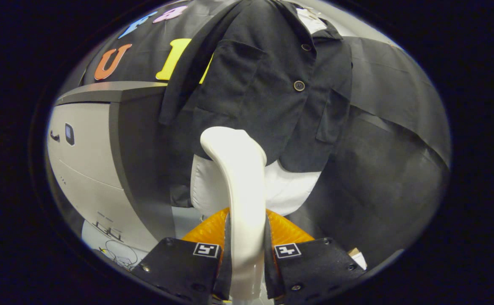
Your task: Iron the clothes twice with a garment steamer, once on the left side and once on the right side.
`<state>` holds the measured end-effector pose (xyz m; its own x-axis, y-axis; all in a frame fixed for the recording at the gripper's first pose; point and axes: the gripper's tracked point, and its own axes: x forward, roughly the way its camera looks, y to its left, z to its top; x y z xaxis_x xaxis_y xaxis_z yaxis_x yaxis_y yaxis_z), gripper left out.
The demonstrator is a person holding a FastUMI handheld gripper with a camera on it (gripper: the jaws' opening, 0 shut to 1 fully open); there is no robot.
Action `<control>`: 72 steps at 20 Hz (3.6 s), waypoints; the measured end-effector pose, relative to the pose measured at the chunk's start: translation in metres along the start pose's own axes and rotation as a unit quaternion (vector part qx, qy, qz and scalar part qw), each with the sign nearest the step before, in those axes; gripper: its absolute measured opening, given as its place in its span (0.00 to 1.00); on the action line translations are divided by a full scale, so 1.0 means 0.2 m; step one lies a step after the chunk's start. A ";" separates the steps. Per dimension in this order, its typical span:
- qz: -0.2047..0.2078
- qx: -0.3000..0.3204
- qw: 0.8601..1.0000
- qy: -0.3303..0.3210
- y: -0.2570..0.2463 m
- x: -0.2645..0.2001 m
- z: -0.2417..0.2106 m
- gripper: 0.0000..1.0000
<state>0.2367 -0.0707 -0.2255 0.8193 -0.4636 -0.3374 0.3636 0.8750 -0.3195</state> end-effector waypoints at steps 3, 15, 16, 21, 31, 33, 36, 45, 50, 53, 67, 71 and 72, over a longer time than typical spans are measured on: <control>-0.014 0.029 0.999 -0.018 -0.04 -0.13 0.11 0.35; -0.075 0.153 0.965 -0.198 -0.98 -0.58 1.07 0.34; -0.067 0.158 0.961 -0.216 -1.05 -0.58 1.16 0.34; -0.041 0.158 0.939 -0.302 -1.27 -0.54 1.61 0.34; -0.027 0.147 0.918 -0.367 -1.46 -0.39 2.19 0.34; -0.026 0.142 0.920 -0.364 -1.43 -0.35 2.23 0.34; -0.022 0.139 0.926 -0.350 -1.37 -0.27 2.21 0.34; -0.070 0.110 0.944 -0.305 -1.25 -0.19 1.95 0.34; -0.080 0.088 0.954 -0.275 -1.17 -0.13 1.78 0.34; -0.094 0.079 0.961 -0.249 -1.17 -0.07 1.68 0.34; -0.083 0.071 0.978 -0.175 -1.06 0.08 1.33 0.34; -0.077 0.070 0.983 -0.152 -1.00 0.10 1.18 0.35; -0.077 0.069 0.984 -0.144 -0.98 0.08 1.11 0.34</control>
<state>0.2767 -0.2198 0.0283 0.8347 -0.5503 -0.0224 0.5334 0.8178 -0.2162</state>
